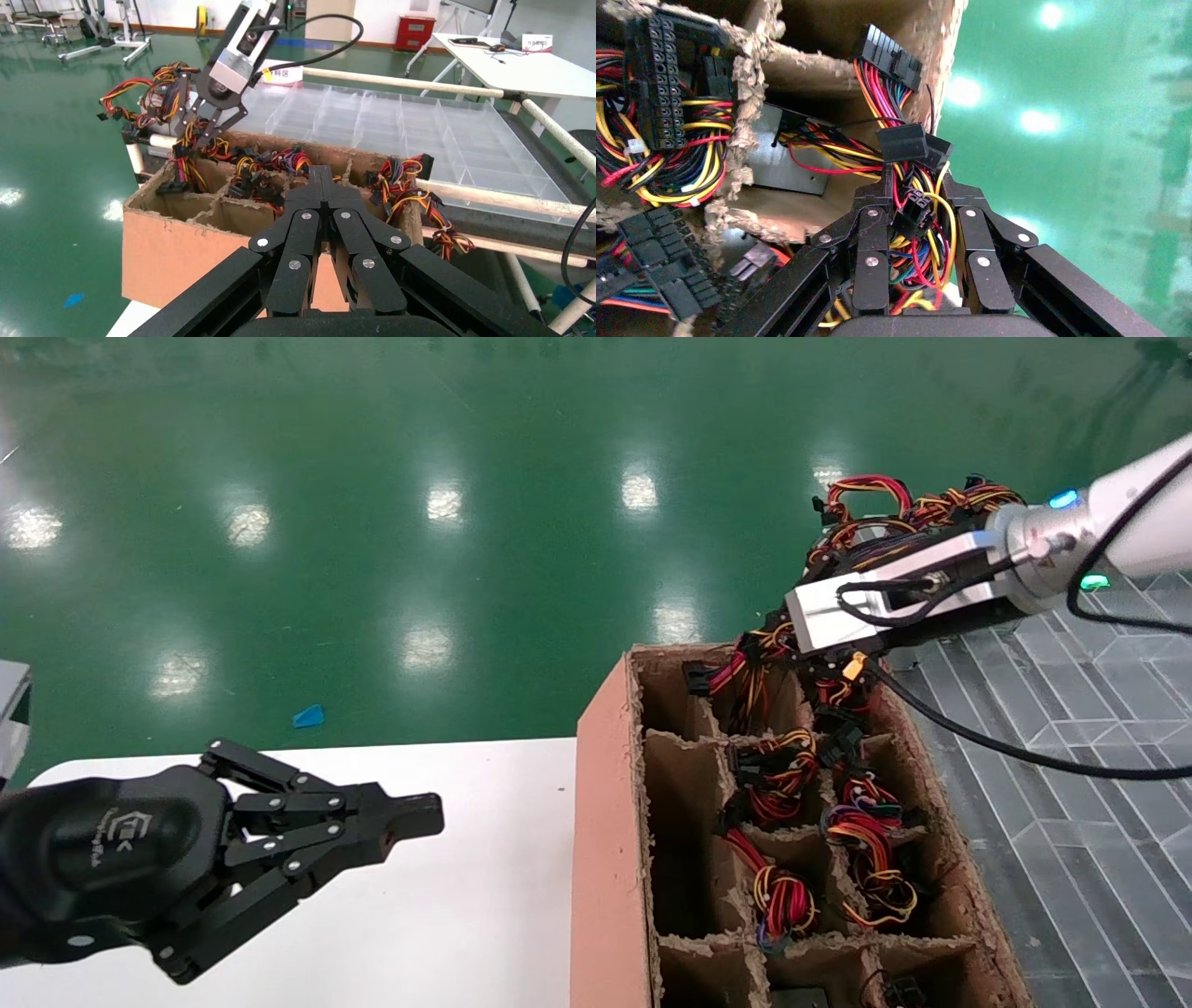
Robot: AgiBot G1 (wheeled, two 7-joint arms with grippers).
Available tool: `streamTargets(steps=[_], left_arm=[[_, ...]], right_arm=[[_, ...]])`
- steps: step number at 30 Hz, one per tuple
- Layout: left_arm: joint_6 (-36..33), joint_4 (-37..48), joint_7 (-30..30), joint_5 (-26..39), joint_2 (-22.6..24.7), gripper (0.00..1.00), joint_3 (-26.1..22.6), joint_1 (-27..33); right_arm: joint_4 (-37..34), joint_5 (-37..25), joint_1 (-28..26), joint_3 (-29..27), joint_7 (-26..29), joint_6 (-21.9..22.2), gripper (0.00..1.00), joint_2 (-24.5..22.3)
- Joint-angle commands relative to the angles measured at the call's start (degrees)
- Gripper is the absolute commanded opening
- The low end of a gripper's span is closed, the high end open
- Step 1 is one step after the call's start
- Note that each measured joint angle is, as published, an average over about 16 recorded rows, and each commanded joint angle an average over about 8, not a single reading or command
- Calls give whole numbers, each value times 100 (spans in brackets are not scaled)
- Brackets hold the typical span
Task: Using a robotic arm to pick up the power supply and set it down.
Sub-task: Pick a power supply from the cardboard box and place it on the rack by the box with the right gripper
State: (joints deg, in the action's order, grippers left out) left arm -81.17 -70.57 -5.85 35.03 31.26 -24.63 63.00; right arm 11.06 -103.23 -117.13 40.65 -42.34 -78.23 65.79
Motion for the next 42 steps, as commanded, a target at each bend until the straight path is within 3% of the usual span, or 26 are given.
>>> streamTargets(steps=[1, 11, 17, 22, 30, 34, 42], left_arm=[[0, 0, 0, 0, 0, 0, 0, 0], [0, 0, 0, 0, 0, 0, 0, 0], [0, 0, 0, 0, 0, 0, 0, 0], [0, 0, 0, 0, 0, 0, 0, 0], [0, 0, 0, 0, 0, 0, 0, 0], [0, 0, 0, 0, 0, 0, 0, 0], [0, 0, 0, 0, 0, 0, 0, 0]], right_arm=[[110, -60, -40, 43, -19, -53, 0, 37], [1914, 313, -31, -47, 427, -1139, 0, -505], [3350, 670, 137, -149, 1049, -1149, 0, -1096], [4604, 742, 322, -345, 1782, -776, 0, -1638], [6336, 845, 878, -1036, 3090, 511, 0, -2480], [6587, 1049, 1016, -1335, 3269, 868, 0, -2754], [6569, 1058, 955, -1652, 3364, 1181, 0, -3164]])
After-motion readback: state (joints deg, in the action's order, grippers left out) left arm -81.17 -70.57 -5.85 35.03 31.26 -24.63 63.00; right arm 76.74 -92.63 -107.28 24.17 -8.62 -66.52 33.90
